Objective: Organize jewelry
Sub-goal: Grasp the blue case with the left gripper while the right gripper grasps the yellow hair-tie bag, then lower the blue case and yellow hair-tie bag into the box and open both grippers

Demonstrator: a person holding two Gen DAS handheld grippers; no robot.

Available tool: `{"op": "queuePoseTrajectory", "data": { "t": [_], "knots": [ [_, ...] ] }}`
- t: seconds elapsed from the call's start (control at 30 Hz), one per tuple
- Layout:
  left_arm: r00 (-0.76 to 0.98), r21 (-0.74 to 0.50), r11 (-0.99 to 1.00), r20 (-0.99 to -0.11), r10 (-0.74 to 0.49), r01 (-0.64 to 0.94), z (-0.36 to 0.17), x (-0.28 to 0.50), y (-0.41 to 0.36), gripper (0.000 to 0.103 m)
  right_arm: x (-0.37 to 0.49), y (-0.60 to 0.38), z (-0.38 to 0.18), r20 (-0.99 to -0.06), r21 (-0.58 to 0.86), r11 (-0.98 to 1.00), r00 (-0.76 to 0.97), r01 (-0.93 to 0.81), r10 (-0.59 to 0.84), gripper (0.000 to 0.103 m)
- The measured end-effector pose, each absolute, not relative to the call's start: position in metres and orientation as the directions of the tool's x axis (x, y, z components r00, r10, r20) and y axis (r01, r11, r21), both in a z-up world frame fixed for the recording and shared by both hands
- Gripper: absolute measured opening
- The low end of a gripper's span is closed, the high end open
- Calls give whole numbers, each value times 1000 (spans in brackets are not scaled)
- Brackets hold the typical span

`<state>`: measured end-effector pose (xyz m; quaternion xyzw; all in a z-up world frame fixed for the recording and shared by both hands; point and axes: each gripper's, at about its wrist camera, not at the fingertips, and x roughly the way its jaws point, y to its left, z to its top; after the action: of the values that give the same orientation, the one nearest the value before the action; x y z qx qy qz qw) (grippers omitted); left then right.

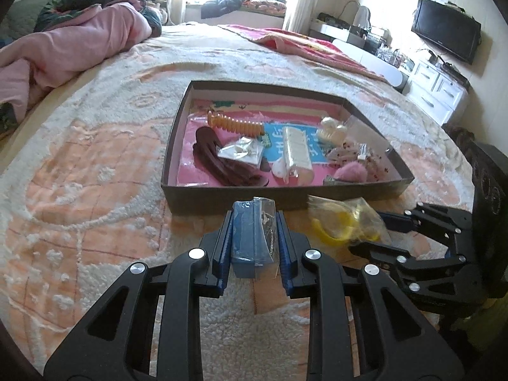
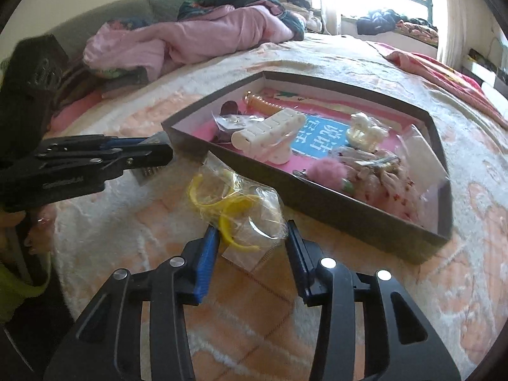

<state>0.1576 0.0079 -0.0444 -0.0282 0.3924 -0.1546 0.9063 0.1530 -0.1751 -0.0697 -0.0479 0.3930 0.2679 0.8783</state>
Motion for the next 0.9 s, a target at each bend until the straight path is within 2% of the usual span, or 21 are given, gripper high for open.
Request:
{"op": "queuePoseTrajectory", "data": {
  "t": [0.17,0.43,0.9],
  "knots": [
    [662,-170,947,-681,-313,272,-34,158,2,18,143,-197,-55,-686,150,874,588,-463,429,40],
    [673,-165,940,-661,-330,299,-22,170,-18,18,151,-227,-40,-661,102,919,664,-381,349,40],
    [704,-130,950,-644,-299,284,-19,224,-38,18,181,-261,-41,-640,91,962,725,-257,254,40]
  ]
}}
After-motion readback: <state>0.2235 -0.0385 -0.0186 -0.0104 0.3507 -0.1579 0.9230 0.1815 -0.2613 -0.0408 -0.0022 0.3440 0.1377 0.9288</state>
